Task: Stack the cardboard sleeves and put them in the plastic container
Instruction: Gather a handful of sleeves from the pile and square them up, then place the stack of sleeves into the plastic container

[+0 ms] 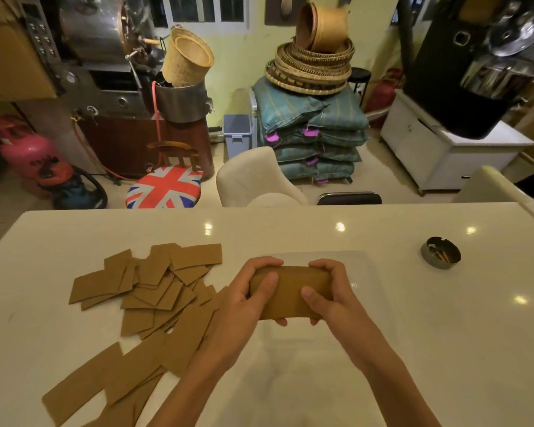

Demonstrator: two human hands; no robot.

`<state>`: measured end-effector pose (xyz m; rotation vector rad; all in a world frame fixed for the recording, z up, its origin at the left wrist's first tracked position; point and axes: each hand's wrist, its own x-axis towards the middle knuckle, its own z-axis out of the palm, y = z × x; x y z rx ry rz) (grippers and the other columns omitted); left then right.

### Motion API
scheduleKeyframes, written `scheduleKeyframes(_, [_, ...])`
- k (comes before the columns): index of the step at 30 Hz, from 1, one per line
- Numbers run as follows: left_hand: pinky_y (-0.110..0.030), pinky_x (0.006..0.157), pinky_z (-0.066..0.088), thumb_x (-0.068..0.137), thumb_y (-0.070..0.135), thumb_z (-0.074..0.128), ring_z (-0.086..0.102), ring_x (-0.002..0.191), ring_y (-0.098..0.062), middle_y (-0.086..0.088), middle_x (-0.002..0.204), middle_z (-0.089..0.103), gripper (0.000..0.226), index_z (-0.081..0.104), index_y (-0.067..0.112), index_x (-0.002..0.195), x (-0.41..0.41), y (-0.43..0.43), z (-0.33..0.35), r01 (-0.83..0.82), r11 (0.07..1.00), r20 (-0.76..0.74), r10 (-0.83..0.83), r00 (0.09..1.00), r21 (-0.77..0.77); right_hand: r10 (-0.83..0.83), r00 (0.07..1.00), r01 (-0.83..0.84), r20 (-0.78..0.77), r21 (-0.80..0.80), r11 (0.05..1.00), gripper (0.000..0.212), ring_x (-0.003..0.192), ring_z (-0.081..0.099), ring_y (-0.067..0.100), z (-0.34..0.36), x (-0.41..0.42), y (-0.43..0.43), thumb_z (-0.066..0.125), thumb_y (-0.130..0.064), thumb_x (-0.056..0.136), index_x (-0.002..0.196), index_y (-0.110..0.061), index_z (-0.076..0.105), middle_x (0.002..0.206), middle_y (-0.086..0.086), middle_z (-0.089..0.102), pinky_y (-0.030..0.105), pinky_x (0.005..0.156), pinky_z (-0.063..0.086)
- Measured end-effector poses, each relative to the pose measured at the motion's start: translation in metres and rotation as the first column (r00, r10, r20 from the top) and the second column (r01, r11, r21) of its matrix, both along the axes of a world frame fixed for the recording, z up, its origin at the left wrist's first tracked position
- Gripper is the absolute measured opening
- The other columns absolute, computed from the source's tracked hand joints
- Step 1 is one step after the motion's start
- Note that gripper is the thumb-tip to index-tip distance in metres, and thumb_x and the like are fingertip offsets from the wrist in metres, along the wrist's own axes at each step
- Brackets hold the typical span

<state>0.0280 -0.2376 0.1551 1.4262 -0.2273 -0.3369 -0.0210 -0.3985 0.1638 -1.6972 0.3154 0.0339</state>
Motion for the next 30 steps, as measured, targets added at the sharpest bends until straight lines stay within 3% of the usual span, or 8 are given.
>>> scheduleKeyframes(3, [-0.039, 0.059, 0.059, 0.092, 0.017, 0.065, 0.070, 0.089, -0.028, -0.001, 0.109, 0.063, 0.016, 0.066, 0.024, 0.107, 0.010, -0.010, 0.003, -0.055, 0.998, -0.017, 0.056, 0.998, 0.042, 0.023, 0.999, -0.021, -0.027, 0.082, 0.996, 0.035, 0.099, 0.060, 0.019, -0.002, 0.016, -0.013, 0.058, -0.021, 0.096, 0.124, -0.033, 0.042, 0.118, -0.003, 0.050, 0.028, 0.074, 0.058])
scheduleKeyframes(8, [-0.040, 0.064, 0.059, 0.091, 0.015, 0.068, 0.070, 0.090, -0.029, -0.013, 0.117, 0.061, 0.018, 0.067, 0.019, 0.108, 0.023, -0.015, -0.003, -0.022, 0.999, -0.284, 0.011, 0.959, -0.035, 0.098, 0.979, -0.026, -0.181, 0.362, 0.932, 0.037, 0.105, 0.062, 0.032, -0.012, 0.031, -0.036, 0.062, -0.011, 0.093, 0.127, -0.023, 0.049, 0.121, 0.011, 0.054, 0.029, 0.071, 0.058])
scheduleKeyframes(11, [-0.028, 0.064, 0.056, 0.096, 0.031, 0.060, 0.066, 0.092, -0.021, -0.006, 0.115, 0.061, 0.025, 0.059, 0.039, 0.120, 0.030, -0.021, -0.015, 0.048, 0.972, -0.185, -0.004, 0.983, 0.232, 0.045, 0.945, 0.085, -0.323, 0.376, 0.923, 0.038, 0.094, 0.062, 0.028, -0.026, 0.040, -0.058, 0.062, -0.004, 0.092, 0.127, -0.013, 0.051, 0.113, 0.013, 0.058, 0.034, 0.067, 0.058])
scheduleKeyframes(13, [-0.028, 0.069, 0.056, 0.098, 0.039, 0.053, 0.062, 0.094, -0.013, 0.005, 0.119, 0.060, 0.033, 0.048, 0.052, 0.128, 0.040, -0.020, -0.030, -0.114, 0.900, 0.011, 0.120, 0.993, 0.421, -0.054, 0.909, 0.202, -0.413, 0.323, 0.925, 0.038, 0.089, 0.060, 0.025, -0.039, 0.048, -0.073, 0.059, 0.001, 0.093, 0.128, -0.007, 0.049, 0.108, 0.012, 0.058, 0.036, 0.067, 0.056])
scheduleKeyframes(15, [-0.040, 0.093, 0.052, 0.100, 0.036, 0.051, 0.051, 0.116, -0.011, 0.013, 0.139, 0.047, 0.046, 0.036, 0.055, 0.138, 0.048, -0.017, -0.052, -0.171, 0.872, 0.037, 0.174, 0.984, 0.458, -0.112, 0.874, 0.246, -0.473, 0.233, 0.941, 0.038, 0.089, 0.060, 0.024, -0.050, 0.056, -0.075, 0.059, 0.000, 0.093, 0.128, -0.007, 0.048, 0.109, 0.011, 0.057, 0.035, 0.066, 0.056])
scheduleKeyframes(18, [-0.041, 0.120, 0.022, 0.101, 0.019, 0.051, 0.019, 0.142, -0.004, 0.022, 0.153, 0.017, 0.072, 0.007, 0.051, 0.148, 0.048, -0.019, -0.075, 0.123, 0.937, -0.190, -0.062, 0.980, 0.327, -0.112, 0.850, 0.225, -0.515, 0.163, 0.961, 0.039, 0.095, 0.057, 0.022, -0.065, 0.070, -0.052, 0.058, 0.000, 0.093, 0.127, -0.013, 0.045, 0.112, 0.008, 0.054, 0.033, 0.066, 0.056])
scheduleKeyframes(25, [0.001, 0.100, 0.013, 0.084, -0.011, 0.044, 0.003, 0.125, 0.031, 0.051, 0.133, -0.007, 0.108, -0.020, 0.050, 0.145, 0.050, -0.010, -0.089, 0.359, 0.863, -0.203, -0.303, 0.931, 0.356, -0.290, 0.829, 0.317, -0.478, -0.026, 0.948, 0.048, 0.091, 0.057, 0.014, -0.099, 0.086, -0.014, 0.053, -0.006, 0.093, 0.137, -0.012, 0.036, 0.104, -0.002, 0.054, 0.028, 0.072, 0.053])
scheduleKeyframes(30, [0.007, 0.095, 0.012, 0.087, -0.003, 0.057, 0.000, 0.119, 0.038, 0.055, 0.129, -0.008, 0.109, -0.019, 0.050, 0.146, 0.048, -0.013, -0.101, 0.272, 0.858, -0.122, -0.243, 0.962, 0.435, -0.301, 0.837, 0.199, -0.458, -0.258, 0.945, 0.063, 0.130, 0.042, 0.035, -0.107, 0.091, -0.005, 0.054, -0.018, 0.096, 0.151, -0.009, 0.024, 0.150, 0.019, 0.028, 0.036, 0.105, 0.037])
